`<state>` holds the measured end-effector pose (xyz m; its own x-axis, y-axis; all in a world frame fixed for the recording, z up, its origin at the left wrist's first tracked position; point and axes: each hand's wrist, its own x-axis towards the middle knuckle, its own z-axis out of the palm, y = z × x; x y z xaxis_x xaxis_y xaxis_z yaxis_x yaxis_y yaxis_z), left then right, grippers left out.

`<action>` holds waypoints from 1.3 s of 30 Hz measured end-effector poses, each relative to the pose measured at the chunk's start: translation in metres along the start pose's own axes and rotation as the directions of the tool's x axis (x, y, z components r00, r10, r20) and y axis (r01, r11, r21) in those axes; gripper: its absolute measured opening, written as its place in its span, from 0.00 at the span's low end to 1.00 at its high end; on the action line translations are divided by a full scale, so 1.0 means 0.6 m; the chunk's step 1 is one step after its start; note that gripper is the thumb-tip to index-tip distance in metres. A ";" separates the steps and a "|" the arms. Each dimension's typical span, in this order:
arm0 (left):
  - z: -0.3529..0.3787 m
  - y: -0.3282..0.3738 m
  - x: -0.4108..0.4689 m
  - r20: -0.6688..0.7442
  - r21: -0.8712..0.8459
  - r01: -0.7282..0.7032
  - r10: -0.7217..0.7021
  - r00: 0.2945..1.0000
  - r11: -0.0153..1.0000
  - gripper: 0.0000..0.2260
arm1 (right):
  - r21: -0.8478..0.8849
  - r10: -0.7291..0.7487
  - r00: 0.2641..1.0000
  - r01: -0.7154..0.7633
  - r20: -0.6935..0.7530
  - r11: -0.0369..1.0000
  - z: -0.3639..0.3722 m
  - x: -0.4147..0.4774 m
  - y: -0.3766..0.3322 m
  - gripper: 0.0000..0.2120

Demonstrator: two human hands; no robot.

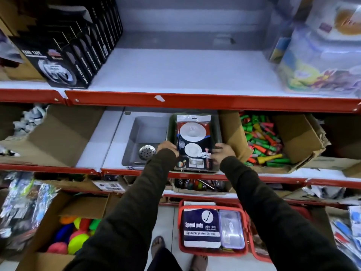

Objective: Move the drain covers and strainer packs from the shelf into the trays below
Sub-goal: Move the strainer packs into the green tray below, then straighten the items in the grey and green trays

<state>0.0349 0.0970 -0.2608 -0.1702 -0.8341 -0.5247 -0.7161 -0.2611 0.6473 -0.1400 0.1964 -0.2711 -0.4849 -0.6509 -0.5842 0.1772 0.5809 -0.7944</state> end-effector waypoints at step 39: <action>-0.187 -0.143 0.215 0.367 0.730 -0.393 0.165 0.916 0.559 0.31 | -0.902 -0.141 0.893 0.413 0.428 -0.126 0.407 0.108 -0.058 0.23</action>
<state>0.1502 -0.0427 -0.3218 -0.5222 -0.6286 -0.5764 -0.8276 0.5367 0.1644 0.0318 0.0145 -0.3219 -0.0914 -0.8722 -0.4805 -0.9950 0.0991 0.0094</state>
